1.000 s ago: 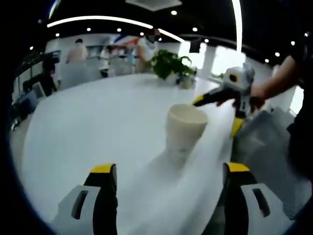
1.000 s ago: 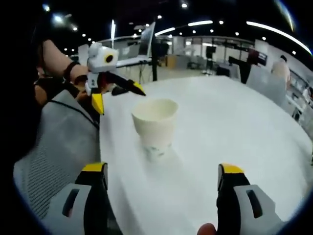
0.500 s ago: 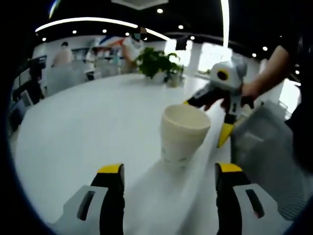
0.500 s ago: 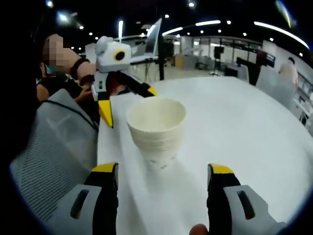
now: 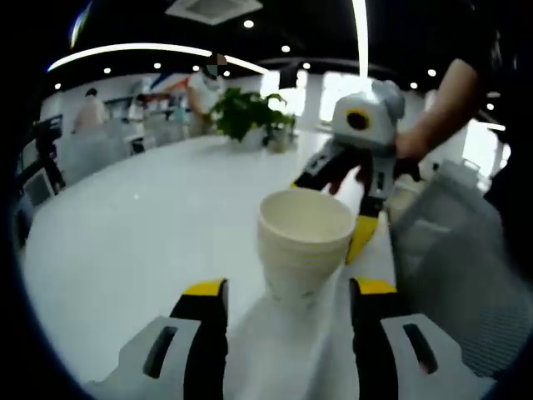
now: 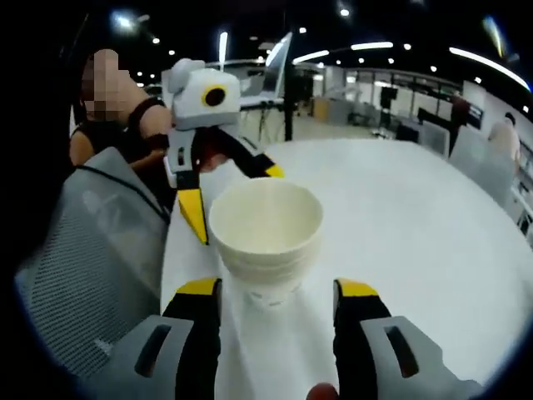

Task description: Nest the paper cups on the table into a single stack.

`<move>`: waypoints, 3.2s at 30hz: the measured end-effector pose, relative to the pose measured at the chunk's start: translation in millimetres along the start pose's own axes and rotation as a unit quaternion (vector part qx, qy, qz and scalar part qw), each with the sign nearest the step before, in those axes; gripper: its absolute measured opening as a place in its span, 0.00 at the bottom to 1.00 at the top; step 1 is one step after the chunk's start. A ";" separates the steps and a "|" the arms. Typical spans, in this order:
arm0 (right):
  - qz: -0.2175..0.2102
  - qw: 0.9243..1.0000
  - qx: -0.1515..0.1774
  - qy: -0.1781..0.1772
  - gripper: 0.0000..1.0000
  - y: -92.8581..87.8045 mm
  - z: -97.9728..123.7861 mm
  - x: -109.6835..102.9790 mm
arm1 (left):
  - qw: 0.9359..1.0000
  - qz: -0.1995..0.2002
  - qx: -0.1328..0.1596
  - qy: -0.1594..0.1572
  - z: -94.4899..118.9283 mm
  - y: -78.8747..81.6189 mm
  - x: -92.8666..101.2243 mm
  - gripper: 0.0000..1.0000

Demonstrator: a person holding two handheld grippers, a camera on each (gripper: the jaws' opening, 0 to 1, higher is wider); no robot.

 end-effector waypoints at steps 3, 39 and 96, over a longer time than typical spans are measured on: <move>0.010 1.000 -0.002 0.010 0.44 2.5 -4.5 -0.4 | 1.000 -0.016 0.000 0.000 -2.7 6.4 -2.2 0.56; 0.050 0.999 0.006 -0.003 0.34 34.4 24.5 39.7 | 0.997 -0.068 0.008 -0.046 -37.1 63.7 -11.6 0.42; 0.020 0.998 -0.052 -0.025 0.34 2.1 11.3 179.1 | 0.998 -0.006 -0.015 -0.064 -129.7 74.1 -126.5 0.41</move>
Point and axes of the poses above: the point that each gripper's makers call its tool centre point, and the gripper's own axes: z roughly backward along the fingers, x roughly to its right, y roughly out of its top, the point moved 2 cm from there along z, roughly backward along the fingers, and after that the axes turned 6 degrees about x, right-handed, at the moved point
